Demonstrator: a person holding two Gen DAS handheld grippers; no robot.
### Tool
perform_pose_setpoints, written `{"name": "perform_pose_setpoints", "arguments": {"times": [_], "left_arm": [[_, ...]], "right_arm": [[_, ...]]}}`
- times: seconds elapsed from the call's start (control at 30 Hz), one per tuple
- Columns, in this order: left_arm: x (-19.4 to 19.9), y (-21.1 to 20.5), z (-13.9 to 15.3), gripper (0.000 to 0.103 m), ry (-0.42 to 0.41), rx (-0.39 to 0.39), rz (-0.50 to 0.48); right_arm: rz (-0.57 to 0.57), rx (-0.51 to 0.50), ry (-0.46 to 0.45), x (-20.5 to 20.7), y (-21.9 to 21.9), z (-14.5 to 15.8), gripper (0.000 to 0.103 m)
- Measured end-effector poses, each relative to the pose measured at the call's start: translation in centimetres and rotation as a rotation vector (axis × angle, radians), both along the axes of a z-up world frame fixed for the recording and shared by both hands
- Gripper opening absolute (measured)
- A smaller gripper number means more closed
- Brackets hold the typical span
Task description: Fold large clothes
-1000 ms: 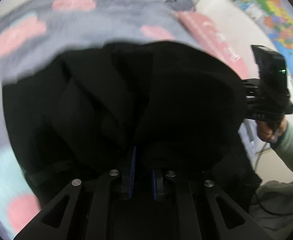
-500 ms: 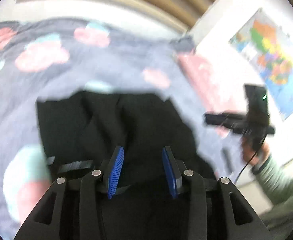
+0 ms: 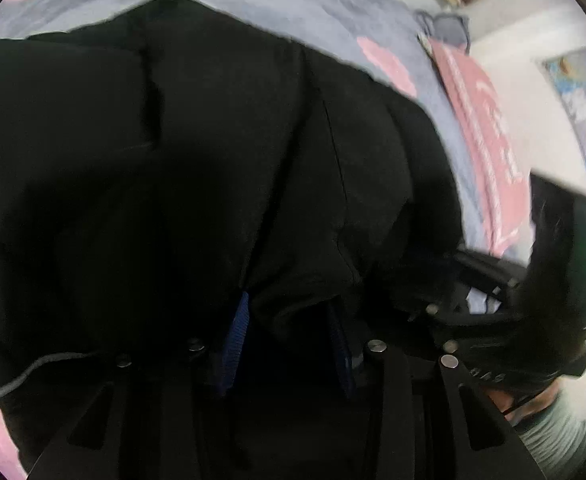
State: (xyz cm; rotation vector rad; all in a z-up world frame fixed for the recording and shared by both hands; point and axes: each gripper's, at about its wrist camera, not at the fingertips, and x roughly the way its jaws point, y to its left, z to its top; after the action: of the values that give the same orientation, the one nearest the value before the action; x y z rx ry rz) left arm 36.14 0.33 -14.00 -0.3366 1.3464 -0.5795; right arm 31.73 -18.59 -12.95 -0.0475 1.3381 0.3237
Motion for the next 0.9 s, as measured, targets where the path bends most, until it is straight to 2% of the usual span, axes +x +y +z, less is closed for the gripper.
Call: {"name": "perform_pose_setpoints", "arguments": {"times": [0.1,0.2,0.3,0.37,0.43,0.5,0.6,0.63,0.7,0.9], "left_arm": [[-1.3,0.7,2.0,0.038,-0.056,-0.031,0.018],[-4.2,2.2,5.4,0.038,-0.131,-0.08,0.004],[-7.0,3.2,9.0,0.039,-0.21,-0.134,0.011],[-8.0,3.3,9.8,0.039,-0.231,-0.159,0.01],[-8.5,3.1,9.1,0.039,-0.225,-0.189,0.006],[-8.4,2.6,6.3,0.039,-0.189,-0.161,0.004],[-7.5,2.1,1.4,0.038,-0.102,-0.113,0.004],[-7.2,2.1,-0.4,0.034,-0.071,-0.098,0.014],[-7.2,2.4,-2.2,0.032,-0.078,-0.124,0.03],[-9.2,3.5,-2.1,0.032,-0.194,-0.179,0.024]], "right_arm": [[-0.02,0.059,-0.011,-0.5,-1.0,1.8,0.048],[-0.011,0.119,-0.074,-2.5,-2.3,5.9,0.049],[0.006,0.116,-0.148,-4.8,-2.5,9.5,0.049],[0.015,0.112,-0.183,-5.9,-2.3,10.5,0.049],[0.012,0.095,-0.162,-5.8,-2.1,9.3,0.049],[0.018,0.066,-0.129,-4.8,-1.4,6.7,0.049],[0.008,0.005,-0.019,-4.3,-0.9,0.3,0.049],[-0.005,-0.004,0.008,-4.3,-1.0,-1.8,0.049],[-0.005,-0.004,-0.034,-4.8,-0.8,-2.6,0.049],[0.003,0.03,-0.157,-6.3,-1.0,-2.5,0.052]]}}
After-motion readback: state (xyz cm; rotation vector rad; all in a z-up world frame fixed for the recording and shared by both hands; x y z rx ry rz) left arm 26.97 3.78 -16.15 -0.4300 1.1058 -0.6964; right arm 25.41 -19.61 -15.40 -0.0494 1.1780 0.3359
